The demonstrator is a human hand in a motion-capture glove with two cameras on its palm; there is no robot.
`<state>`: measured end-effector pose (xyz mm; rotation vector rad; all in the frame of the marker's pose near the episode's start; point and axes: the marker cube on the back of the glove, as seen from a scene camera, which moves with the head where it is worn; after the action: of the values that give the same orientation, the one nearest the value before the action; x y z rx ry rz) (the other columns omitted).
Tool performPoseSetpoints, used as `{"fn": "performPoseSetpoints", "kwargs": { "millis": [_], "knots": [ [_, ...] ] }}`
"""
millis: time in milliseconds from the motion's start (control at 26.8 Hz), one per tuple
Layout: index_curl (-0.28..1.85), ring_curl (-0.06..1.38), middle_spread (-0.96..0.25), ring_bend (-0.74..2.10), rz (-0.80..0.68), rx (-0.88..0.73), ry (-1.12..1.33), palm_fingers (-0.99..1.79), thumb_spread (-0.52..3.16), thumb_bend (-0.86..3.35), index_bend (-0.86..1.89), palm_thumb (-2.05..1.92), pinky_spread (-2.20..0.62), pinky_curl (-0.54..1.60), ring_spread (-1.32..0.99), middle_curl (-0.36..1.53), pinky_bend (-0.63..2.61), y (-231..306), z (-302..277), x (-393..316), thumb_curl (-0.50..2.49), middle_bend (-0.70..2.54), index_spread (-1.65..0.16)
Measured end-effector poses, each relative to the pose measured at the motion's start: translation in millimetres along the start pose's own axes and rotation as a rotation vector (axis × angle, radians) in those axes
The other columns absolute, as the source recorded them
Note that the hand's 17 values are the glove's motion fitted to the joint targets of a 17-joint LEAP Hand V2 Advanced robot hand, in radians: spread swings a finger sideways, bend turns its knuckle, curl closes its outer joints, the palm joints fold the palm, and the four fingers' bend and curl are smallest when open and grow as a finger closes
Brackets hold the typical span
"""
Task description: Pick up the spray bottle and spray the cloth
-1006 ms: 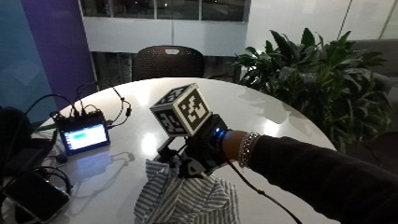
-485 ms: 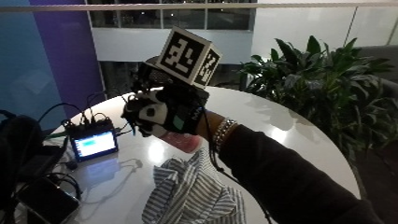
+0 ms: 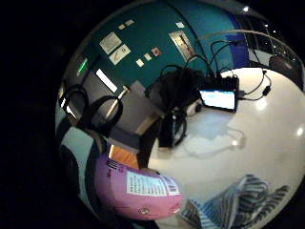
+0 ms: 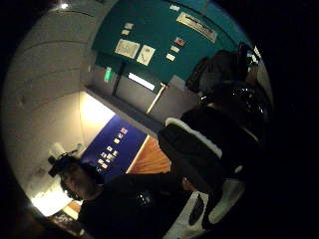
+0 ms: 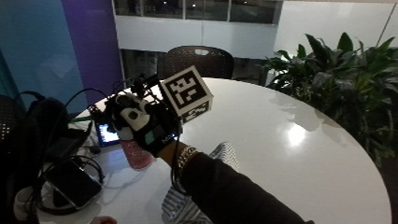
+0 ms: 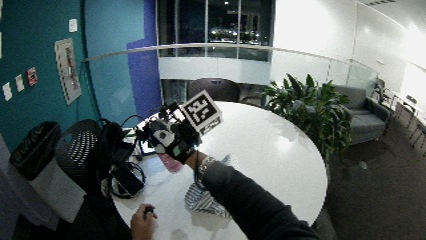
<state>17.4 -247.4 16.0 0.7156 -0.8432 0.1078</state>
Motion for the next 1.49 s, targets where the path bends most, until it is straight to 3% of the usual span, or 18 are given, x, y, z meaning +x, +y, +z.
{"fn": "performPoseSetpoints", "kwargs": {
  "millis": [224, 410, 932, 1491],
  "knots": [
    [0.60, 0.44, -0.20, 0.72, 0.009, 0.206, -0.007, 1.40, 1.26, -0.01, 0.30, 0.39, -0.30, 0.38, -0.15, 0.55, 0.45, 6, -3, 21, 0.18, 0.75, -0.27],
    [0.60, 0.44, -0.20, 0.71, 0.037, 0.287, 0.003, 1.41, 1.26, -0.01, 0.29, 0.39, -0.30, 0.38, -0.14, 0.55, 0.45, 10, -4, 43, 0.18, 0.76, -0.27],
    [0.60, 0.44, -0.19, 0.72, 0.033, 0.355, 0.076, 1.41, 1.27, -0.01, 0.29, 0.38, -0.30, 0.38, -0.14, 0.54, 0.45, 40, -8, 76, 0.18, 0.75, -0.27],
    [0.60, 0.44, -0.21, 0.72, -0.063, 0.382, 0.071, 1.40, 1.28, -0.01, 0.25, 0.38, -0.31, 0.38, -0.19, 0.54, 0.45, 46, -24, 49, 0.18, 0.76, -0.27]
  ]
}}
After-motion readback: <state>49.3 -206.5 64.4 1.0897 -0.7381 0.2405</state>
